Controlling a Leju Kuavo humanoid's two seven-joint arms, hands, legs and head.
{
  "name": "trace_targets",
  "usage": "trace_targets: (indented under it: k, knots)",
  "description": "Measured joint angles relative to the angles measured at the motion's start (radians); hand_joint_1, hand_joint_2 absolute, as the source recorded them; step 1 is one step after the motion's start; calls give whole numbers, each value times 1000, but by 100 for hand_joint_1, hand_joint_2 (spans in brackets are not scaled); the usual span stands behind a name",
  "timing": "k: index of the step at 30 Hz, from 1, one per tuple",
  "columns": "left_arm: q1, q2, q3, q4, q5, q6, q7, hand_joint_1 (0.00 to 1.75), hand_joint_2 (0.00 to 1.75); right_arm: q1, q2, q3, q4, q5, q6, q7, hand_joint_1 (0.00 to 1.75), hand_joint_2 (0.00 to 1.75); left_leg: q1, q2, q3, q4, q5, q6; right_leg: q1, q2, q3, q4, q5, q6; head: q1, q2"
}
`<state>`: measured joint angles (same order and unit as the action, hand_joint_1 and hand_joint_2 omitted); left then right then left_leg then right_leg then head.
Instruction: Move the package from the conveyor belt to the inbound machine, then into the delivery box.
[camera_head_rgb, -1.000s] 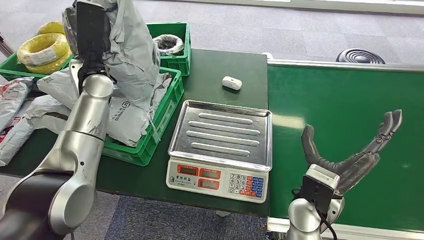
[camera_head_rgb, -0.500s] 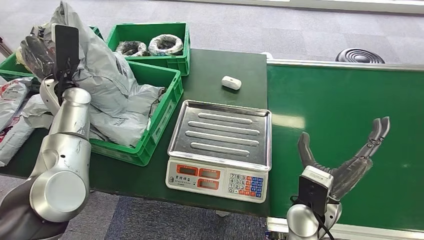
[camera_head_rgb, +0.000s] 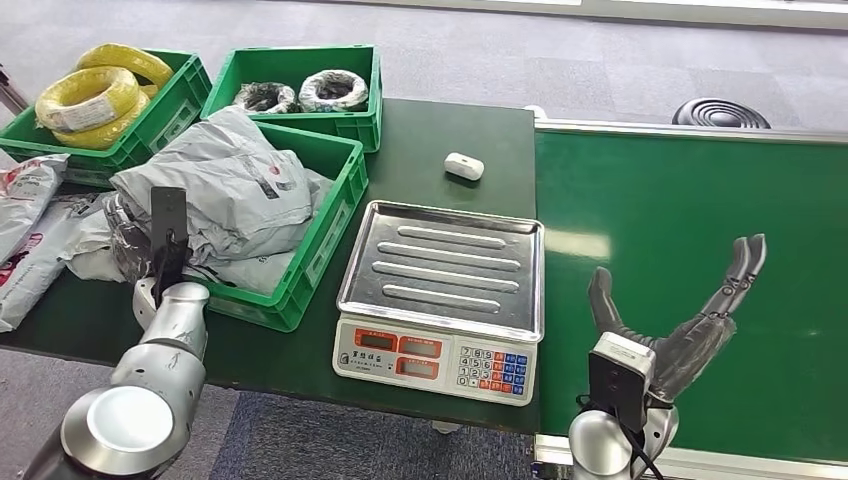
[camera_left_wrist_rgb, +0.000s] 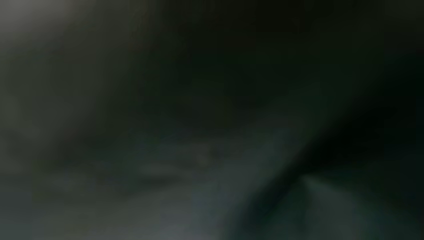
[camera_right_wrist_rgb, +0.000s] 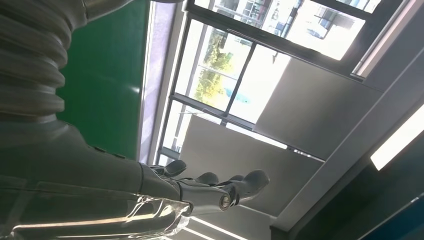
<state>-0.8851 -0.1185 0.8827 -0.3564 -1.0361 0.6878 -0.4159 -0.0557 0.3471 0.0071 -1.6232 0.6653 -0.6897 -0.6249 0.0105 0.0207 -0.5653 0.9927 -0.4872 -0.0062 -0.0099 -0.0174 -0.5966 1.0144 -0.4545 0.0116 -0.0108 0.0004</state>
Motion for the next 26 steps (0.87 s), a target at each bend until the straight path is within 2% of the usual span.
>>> trace_targets:
  k: [9,13,17,20,23,25,26]
  knots:
    - [18,-11,31,23,30,2,-49,0,0,-4,0,25,14,3,0,23,0,175,0,1,8,-1,-1,-1,0,0,6,0,0,0,0,0]
    - [26,-19,35,22,100,-9,-147,0,0,-10,0,36,20,-26,0,29,0,175,0,1,8,-1,0,-1,0,0,7,0,0,0,0,0]
    - [46,-51,2,-40,280,-98,-262,0,0,-22,-11,77,24,-158,5,50,0,175,0,-1,6,0,0,-1,0,-1,6,0,0,0,0,0]
    - [93,-80,-91,-151,481,-177,-284,0,0,-34,-26,115,24,-220,12,59,0,175,0,-2,6,0,0,0,0,-1,6,0,0,0,0,0]
    - [186,-105,-275,-340,707,-230,-262,0,0,-45,-40,148,24,-243,22,58,0,175,0,-2,4,0,0,0,0,-2,5,0,0,0,0,0]
    - [242,-115,-394,-446,774,-236,-251,0,0,-53,-48,164,24,-247,25,58,0,175,0,-3,2,0,0,0,0,-3,4,0,-1,0,0,0]
    - [255,-117,-423,-471,785,-237,-251,0,0,-54,-50,168,24,-248,26,58,0,175,0,-4,2,0,0,0,0,-4,4,0,-1,0,0,0]
